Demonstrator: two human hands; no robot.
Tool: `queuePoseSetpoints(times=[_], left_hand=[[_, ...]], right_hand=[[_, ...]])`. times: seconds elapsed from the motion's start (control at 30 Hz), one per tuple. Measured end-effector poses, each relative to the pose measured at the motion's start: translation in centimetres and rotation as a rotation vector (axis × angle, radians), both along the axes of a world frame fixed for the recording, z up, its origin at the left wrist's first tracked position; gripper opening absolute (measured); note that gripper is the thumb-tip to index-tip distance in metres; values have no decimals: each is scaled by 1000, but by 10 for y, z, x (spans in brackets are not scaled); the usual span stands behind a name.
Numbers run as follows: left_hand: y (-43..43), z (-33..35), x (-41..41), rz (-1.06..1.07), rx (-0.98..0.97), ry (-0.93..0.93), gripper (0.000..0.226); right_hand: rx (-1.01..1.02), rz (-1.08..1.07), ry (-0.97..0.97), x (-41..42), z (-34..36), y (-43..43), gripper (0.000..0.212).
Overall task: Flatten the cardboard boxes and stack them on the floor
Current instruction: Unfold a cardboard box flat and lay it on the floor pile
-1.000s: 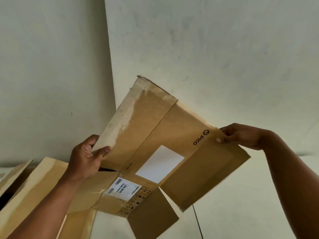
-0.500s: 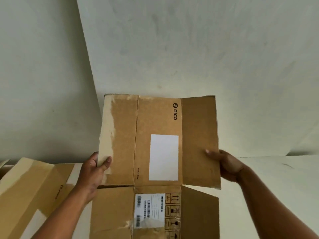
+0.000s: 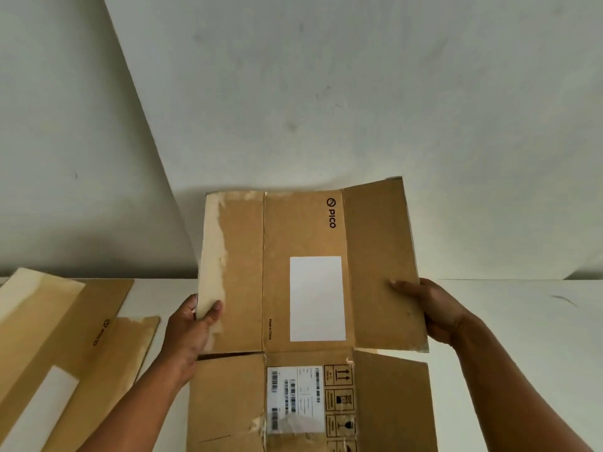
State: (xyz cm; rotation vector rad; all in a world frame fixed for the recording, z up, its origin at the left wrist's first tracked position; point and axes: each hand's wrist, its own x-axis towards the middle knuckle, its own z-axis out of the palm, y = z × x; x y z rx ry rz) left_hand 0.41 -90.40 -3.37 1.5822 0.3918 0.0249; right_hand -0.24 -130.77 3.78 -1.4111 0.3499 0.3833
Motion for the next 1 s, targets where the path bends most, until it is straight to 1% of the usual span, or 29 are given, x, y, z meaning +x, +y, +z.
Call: queuePoseSetpoints(times=[0.1,0.17,0.23,0.4,0.47,0.53,0.67,0.77,0.8,0.87,0.9,0.93,1.0], left_hand=[[10,-13,1,38,91,41,21],[16,-24,-1,54,142,78,22],[21,-36,-4,57,199,122,25],[31,-77,-13,61,300,219,32],[32,-88,-17,76,321,258,35],[31,-96,-21,81,341,274,38],[39,-116,-23,55,307,358,49],[43,-120,-25,6,247,407,48],[44,-121,-26,-13,200,419,51],[44,-118,-34,-104,102,443,68],[46,-119,-39,-178,111,443,79],[49,-124,-44,-258,190,439,90],[51,-132,-55,-380,432,438,114]], right_hand=[[12,-37,63,8,-36,11,46],[6,-87,122,12,-62,21,47],[-45,-103,174,11,-87,33,45],[-286,-100,221,5,-136,62,39],[-432,-82,242,3,-151,68,40],[-513,-60,276,0,-166,69,44],[-542,-15,281,-8,-170,78,40],[-579,22,256,-14,-176,77,41],[-594,27,250,-16,-180,75,42],[-638,38,243,-22,-188,74,44],[-681,54,230,-24,-191,74,45],[-746,84,204,-27,-195,75,47],[-894,171,138,-34,-203,81,59]])
